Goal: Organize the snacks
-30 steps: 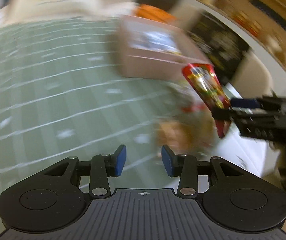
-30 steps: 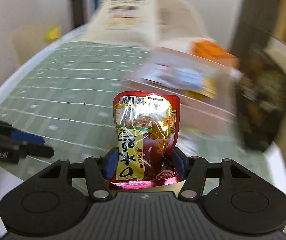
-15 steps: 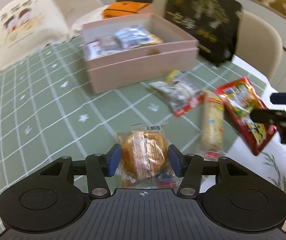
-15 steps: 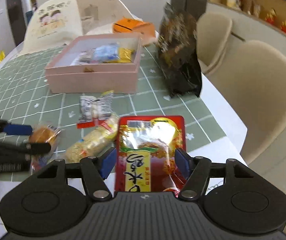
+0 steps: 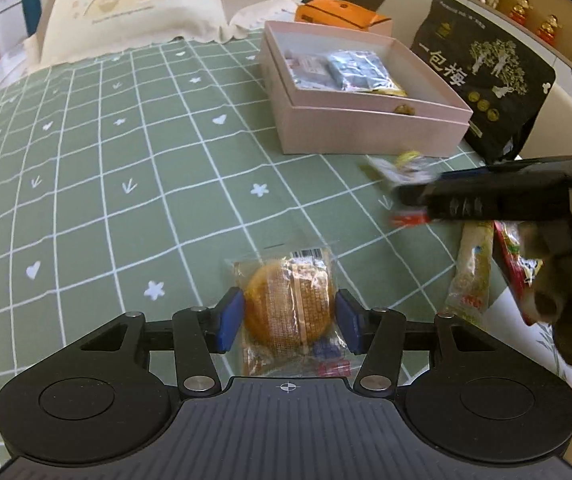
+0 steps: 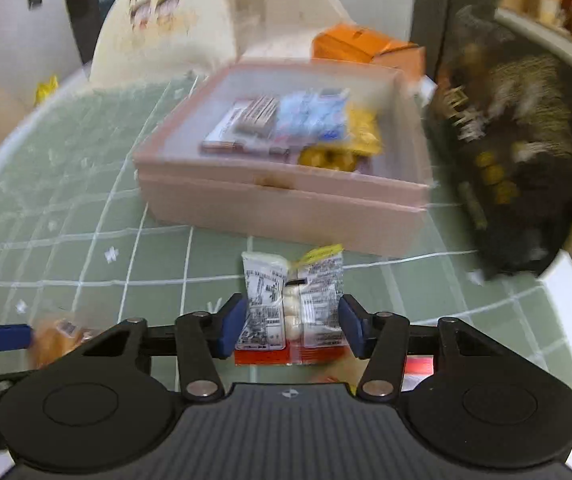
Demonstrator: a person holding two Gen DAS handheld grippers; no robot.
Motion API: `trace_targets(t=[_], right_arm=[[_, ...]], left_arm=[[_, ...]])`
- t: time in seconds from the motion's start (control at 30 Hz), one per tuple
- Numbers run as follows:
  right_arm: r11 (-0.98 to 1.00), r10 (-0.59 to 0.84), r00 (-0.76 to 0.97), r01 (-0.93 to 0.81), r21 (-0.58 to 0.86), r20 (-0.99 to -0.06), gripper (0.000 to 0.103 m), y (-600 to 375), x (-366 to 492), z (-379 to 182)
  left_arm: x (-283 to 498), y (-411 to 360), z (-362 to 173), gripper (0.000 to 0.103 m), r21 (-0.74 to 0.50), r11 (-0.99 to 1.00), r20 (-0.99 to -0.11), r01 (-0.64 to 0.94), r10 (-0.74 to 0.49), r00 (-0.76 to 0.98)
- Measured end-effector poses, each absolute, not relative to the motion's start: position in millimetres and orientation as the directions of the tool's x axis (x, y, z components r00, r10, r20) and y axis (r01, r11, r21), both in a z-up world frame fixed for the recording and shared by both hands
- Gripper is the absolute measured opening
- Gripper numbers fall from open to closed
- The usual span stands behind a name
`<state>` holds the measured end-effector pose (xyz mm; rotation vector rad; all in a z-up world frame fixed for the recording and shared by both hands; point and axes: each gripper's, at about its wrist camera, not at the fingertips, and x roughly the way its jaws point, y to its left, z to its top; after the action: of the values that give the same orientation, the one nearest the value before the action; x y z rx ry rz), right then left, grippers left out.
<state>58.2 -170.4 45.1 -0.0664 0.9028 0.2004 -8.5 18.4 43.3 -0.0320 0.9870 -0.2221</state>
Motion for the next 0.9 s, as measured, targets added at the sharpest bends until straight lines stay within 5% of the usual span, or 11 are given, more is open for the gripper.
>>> trace_targets(t=[0.13, 0.27, 0.47, 0.57, 0.9], right_arm=[[0.891, 0.366, 0.535, -0.439, 0.119, -0.761, 0.052, -137.2, 26.4, 57.9], [0.908, 0.291, 0.615, -0.418, 0.01, -0.733, 0.054, -136.0, -12.5, 67.7], [0.984, 0.171, 0.597, -0.14, 0.109, -0.784, 0.054, -187.1, -21.5, 55.4], [0.983, 0.184, 0.557, -0.097, 0.156, -0.81, 0.045, -192.9, -10.6, 44.3], [0.965, 0.221, 0.557, -0.244, 0.096, -0.801, 0.028, -151.6, 15.7, 40.7]], left_arm=[[-8.9, 23.7, 42.9, 0.056, -0.16, 0.974, -0.822, 0.158, -0.221, 0.525], [-9.2, 22.9, 41.9, 0.057, -0.156, 0.974, -0.822, 0.164, -0.22, 0.526], [-8.8, 17.8, 39.5, 0.058, -0.14, 0.976, -0.826, 0.17, -0.209, 0.523], [-9.4, 15.3, 38.6, 0.059, -0.127, 0.977, -0.828, 0.171, -0.2, 0.524], [-9.5, 14.7, 38.1, 0.06, -0.13, 0.978, -0.834, 0.161, -0.196, 0.516]])
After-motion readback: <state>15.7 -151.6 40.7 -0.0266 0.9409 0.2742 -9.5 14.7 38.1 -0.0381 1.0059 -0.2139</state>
